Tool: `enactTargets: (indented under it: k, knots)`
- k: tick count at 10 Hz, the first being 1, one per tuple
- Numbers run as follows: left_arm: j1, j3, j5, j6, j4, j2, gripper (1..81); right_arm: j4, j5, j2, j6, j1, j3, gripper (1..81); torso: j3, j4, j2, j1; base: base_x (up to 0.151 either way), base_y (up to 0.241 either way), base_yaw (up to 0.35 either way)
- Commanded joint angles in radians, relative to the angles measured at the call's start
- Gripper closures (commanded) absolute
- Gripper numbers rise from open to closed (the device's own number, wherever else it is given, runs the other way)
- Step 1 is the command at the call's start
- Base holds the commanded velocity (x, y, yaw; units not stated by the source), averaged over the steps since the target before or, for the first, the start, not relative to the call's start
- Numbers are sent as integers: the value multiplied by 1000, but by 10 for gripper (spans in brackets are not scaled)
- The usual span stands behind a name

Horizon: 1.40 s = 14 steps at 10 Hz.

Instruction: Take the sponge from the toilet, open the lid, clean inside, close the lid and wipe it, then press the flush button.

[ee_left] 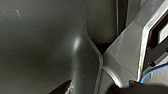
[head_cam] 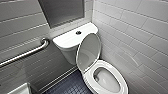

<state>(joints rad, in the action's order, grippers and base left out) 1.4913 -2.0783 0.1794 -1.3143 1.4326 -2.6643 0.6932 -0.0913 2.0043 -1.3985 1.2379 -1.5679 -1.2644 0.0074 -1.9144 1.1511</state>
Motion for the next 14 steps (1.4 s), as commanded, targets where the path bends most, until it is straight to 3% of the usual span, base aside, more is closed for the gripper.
enactTargets:
  k: [1, 2, 3, 4, 6, 7, 8, 9, 12, 14]
  knots:
    - [-7, 78, -20, -3, 5, 52, 10, 58, -149, 90, 32, 125, -163, 811, 0, 0, 97, -62, 0, 0, 0]
    - [-19, 101, -21, -3, 5, 64, 10, 65, -174, 133, 33, 154, -219, 811, 43, 0, 128, -82, 0, 0, 0]
    - [-30, 107, -21, -3, 3, 70, 10, 66, -200, 175, 33, 185, -279, 811, 63, -47, 163, -104, 0, 0, 0]
    - [-38, 106, -21, -7, 3, 70, 10, 72, -237, 219, 33, 209, -343, 811, 90, -66, 192, -122, 0, 0, 0]
    - [-42, 102, -23, -8, 2, 59, 10, 68, -303, 286, 32, 240, -453, 811, 146, -56, 259, -165, 0, 0, 0]
    - [-42, 99, -24, -8, 2, 56, 10, 68, -324, 314, 32, 252, -496, 811, 181, -40, 296, -189, 0, 0, 0]
    - [-42, 92, -24, -8, 0, 55, 10, 71, -329, 340, 33, 259, -527, 811, 202, -43, 332, -213, 0, 0, 0]
    - [-42, 81, -24, -8, -7, 53, 10, 104, -329, 369, 33, 265, -561, 811, 155, -44, 369, -237, 0, 0, 0]
    - [-42, 19, -26, -8, -15, 30, 10, 195, -329, 464, 32, 288, -674, 811, 184, -44, 459, -297, 0, 0, 0]
    - [-41, -57, -31, -17, -12, -6, 10, 212, -331, 506, 32, 300, -727, 811, 257, -44, 534, -345, 0, 0, 0]
